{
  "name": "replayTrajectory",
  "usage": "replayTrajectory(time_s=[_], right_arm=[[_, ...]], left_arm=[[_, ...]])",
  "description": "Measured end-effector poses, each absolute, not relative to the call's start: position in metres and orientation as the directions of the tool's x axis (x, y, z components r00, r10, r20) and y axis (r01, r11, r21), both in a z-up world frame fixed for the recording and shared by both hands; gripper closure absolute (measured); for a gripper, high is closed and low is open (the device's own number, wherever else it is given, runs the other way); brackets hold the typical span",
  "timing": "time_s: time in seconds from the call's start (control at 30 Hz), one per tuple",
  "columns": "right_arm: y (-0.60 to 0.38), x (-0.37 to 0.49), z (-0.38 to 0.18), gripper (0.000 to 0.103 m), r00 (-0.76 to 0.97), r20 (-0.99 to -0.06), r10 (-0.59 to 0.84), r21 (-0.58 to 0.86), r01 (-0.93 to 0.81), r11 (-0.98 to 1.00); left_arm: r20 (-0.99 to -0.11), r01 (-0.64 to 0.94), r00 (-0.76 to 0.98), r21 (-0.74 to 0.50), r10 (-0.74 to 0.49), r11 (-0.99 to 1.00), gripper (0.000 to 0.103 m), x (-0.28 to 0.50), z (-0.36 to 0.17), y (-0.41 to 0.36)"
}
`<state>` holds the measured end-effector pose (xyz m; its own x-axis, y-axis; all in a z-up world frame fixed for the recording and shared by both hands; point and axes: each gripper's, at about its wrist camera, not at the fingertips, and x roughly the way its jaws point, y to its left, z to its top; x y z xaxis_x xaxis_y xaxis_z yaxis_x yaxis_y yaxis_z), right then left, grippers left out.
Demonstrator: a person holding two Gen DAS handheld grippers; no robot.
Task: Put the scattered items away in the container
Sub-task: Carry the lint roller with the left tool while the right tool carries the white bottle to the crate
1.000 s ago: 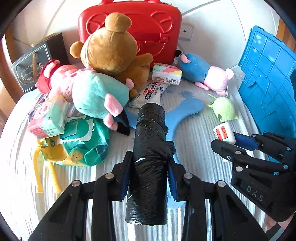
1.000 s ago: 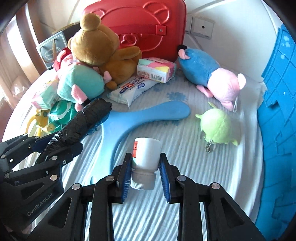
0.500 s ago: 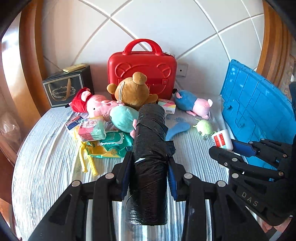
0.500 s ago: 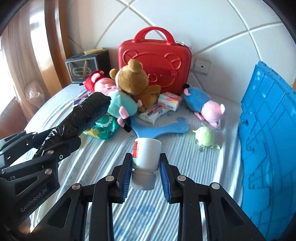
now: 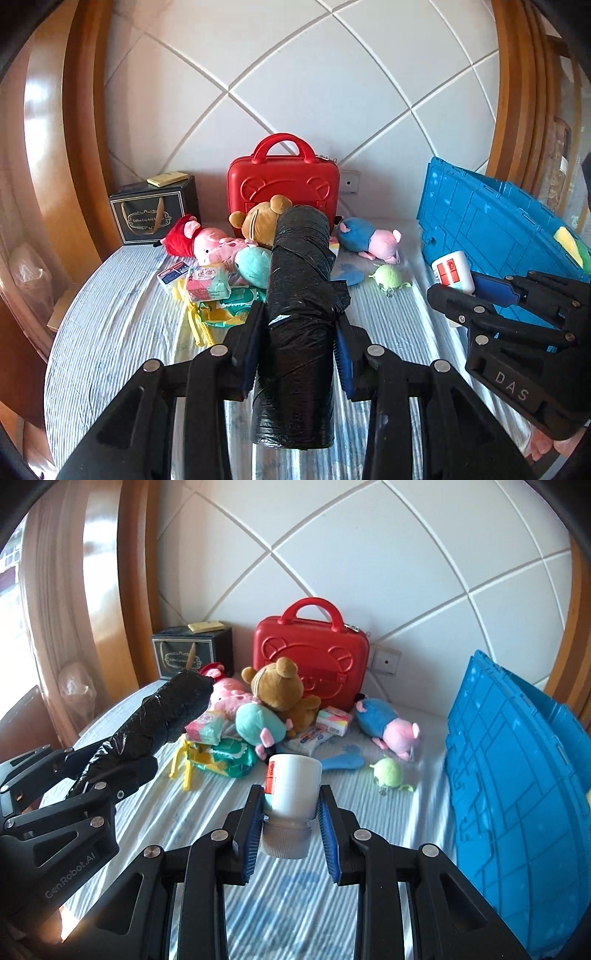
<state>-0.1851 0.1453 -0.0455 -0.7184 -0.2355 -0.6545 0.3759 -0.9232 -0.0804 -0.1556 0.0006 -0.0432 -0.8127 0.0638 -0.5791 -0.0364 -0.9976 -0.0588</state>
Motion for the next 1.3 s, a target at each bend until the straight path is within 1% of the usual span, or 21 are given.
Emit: replayTrajectory(time_s=[0.17,0.3,0.43,0.67,0.87,1.07,1.17,1.3], right_arm=[[0.173,-0.172,-0.020,0.075,-0.763,-0.610,-0.213,-0.092,0.336,-0.937],[0.213,-0.163,0.002,0.075,-0.804,-0.562,-0.193,-0.098,0.296,-0.950],[0.270,-0.155,0.020,0.075,-0.837,-0.519,-0.172,-0.103,0.261,-0.960],[0.399,-0.147,0.042,0.075,-0.875,-0.455,-0.164,-0.117,0.242,-0.963],[0.514,-0.149,0.043,0.075,-0.889,-0.443,-0.112,-0.125,0.185,-0.975],[0.607,-0.161,0.027,0.075,-0.868,-0.495,-0.044,-0.076,0.093,-0.993],[0.639,-0.164,0.017,0.075,-0.856,-0.516,-0.021,-0.052,0.056,-0.997],[0.671,-0.166,0.003,0.075,-0.837,-0.547,0.013,-0.050,0.017,-0.999]], left_arm=[[-0.537,-0.073,-0.838,-0.063,0.095,-0.995,0.069,-0.148,-0.022,0.032],[-0.503,-0.112,-0.856,-0.053,0.124,-0.992,0.069,-0.143,-0.006,0.075],[-0.466,-0.140,-0.873,-0.045,0.144,-0.989,0.069,-0.141,0.009,0.137],[-0.414,-0.161,-0.894,-0.056,0.170,-0.985,0.069,-0.133,0.027,0.265],[-0.414,-0.180,-0.891,-0.059,0.188,-0.982,0.069,-0.128,0.040,0.365],[-0.479,-0.254,-0.851,0.014,0.217,-0.967,0.069,-0.129,0.035,0.454],[-0.521,-0.290,-0.822,0.032,0.232,-0.956,0.069,-0.137,0.028,0.487],[-0.544,-0.340,-0.800,0.063,0.253,-0.938,0.069,-0.144,0.023,0.526]])
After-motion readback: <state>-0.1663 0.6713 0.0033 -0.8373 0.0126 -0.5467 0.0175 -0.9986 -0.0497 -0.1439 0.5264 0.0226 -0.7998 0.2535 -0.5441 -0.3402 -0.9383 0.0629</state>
